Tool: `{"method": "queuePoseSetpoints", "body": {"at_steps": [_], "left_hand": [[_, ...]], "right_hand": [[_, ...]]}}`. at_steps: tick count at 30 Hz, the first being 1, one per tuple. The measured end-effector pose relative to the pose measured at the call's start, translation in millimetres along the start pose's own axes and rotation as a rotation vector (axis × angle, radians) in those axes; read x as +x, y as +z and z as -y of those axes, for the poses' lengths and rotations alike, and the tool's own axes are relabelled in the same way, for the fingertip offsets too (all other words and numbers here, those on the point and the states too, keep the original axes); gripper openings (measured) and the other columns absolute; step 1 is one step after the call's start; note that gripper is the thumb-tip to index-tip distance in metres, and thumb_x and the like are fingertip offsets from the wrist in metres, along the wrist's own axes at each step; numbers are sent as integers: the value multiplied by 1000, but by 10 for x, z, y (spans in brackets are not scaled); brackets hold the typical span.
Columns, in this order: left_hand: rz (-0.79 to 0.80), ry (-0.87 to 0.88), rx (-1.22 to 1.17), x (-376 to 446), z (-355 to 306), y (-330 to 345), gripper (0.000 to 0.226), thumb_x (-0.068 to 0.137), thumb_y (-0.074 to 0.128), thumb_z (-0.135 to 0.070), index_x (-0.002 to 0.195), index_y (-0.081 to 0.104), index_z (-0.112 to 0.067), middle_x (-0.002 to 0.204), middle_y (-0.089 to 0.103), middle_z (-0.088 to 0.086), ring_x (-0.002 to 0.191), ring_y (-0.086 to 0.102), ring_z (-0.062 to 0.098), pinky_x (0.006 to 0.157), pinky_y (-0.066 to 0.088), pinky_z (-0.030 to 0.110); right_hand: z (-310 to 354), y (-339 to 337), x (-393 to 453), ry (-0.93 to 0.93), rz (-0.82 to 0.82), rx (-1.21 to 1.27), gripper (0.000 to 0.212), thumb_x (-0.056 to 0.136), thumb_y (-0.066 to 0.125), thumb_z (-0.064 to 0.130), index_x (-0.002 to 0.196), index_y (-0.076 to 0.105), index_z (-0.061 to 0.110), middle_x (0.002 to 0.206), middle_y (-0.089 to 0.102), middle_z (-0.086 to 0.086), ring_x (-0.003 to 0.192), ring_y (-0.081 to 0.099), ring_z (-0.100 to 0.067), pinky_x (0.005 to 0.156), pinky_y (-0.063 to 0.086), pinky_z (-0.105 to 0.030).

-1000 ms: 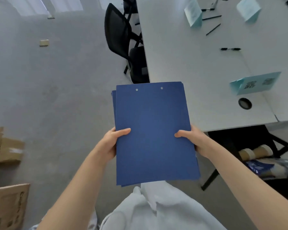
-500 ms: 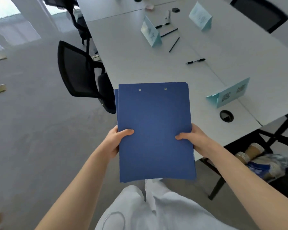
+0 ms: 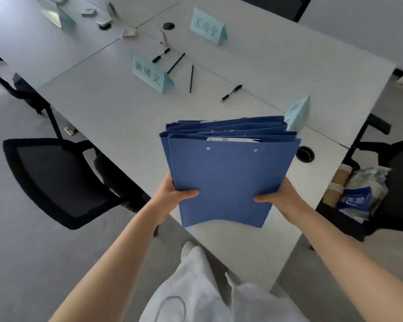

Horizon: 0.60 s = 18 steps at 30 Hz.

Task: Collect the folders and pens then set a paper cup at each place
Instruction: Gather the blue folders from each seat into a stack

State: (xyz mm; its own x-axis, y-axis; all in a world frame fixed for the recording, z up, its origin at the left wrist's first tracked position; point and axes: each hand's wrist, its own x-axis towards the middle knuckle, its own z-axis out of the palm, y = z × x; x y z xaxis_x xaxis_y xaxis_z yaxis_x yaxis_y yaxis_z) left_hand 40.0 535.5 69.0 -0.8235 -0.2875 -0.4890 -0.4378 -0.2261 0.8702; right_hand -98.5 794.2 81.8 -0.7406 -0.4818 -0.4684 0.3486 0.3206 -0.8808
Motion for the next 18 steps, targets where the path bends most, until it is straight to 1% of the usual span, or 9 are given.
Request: {"method": "queuePoseSetpoints", "body": {"at_steps": [3,4,5,7,8,10,11,15,18], "left_hand": [[29,91,175,194,-117,-95,64,75,77,5,130,50,-14,120,66,0,104,65,2,82,54,20],[34,125,230,236,-144,-108,62,76,75,7,129,51,-14,118,65,-3,99,63,-7,78,51,13],[41,154,277,289,-175,-118,62,77,75,8,128,49,-16,116,63,-8,95,61,-13,76,49,8],[57,177,330,344,-210,-130,63,77,74,8,128,48,-18,112,58,-16,93,58,-14,74,47,4],[65,179,349,365,-212,-134,62,77,74,8,128,48,-16,110,57,-18,93,57,-12,73,46,3],[82,187,393,389,-195,-143,62,75,76,8,127,50,-14,108,58,-18,92,57,-11,74,47,3],[96,192,412,395,-185,-149,62,74,77,7,125,51,-15,109,58,-16,93,58,-11,76,47,4],[143,207,474,438,-188,-108,61,70,79,9,120,53,-16,108,61,-13,91,58,-18,76,48,8],[139,199,500,440,-205,-61,61,70,79,10,116,51,-19,104,57,-17,87,55,-24,71,45,1]], "right_hand": [[12,170,-69,-23,-192,-53,69,69,72,-19,115,57,30,98,69,19,94,65,1,70,53,-17],[-4,217,-89,-12,-244,-88,60,72,73,-15,114,59,25,95,67,15,91,64,-1,67,51,-15],[-34,260,-111,3,-292,-121,50,75,74,-10,116,61,16,96,65,7,94,64,-8,66,48,-13],[-108,338,-162,20,-390,-174,45,79,74,-4,121,60,1,104,64,-6,103,63,-21,69,46,-13],[-147,362,-188,-7,-432,-167,44,79,74,-5,120,60,0,107,64,-8,102,63,-15,70,46,-12],[-173,409,-272,-70,-473,-104,42,75,74,-12,109,61,8,100,65,0,85,62,12,67,46,-3],[-190,417,-305,-81,-475,-75,43,74,74,-14,103,61,15,96,64,6,78,60,18,65,45,-1],[-272,383,-354,-105,-466,-30,51,76,73,-12,97,57,31,96,61,16,79,59,21,67,44,0],[-276,354,-337,-67,-430,-70,50,78,75,-5,96,53,36,95,56,21,81,58,12,67,43,2]]}}
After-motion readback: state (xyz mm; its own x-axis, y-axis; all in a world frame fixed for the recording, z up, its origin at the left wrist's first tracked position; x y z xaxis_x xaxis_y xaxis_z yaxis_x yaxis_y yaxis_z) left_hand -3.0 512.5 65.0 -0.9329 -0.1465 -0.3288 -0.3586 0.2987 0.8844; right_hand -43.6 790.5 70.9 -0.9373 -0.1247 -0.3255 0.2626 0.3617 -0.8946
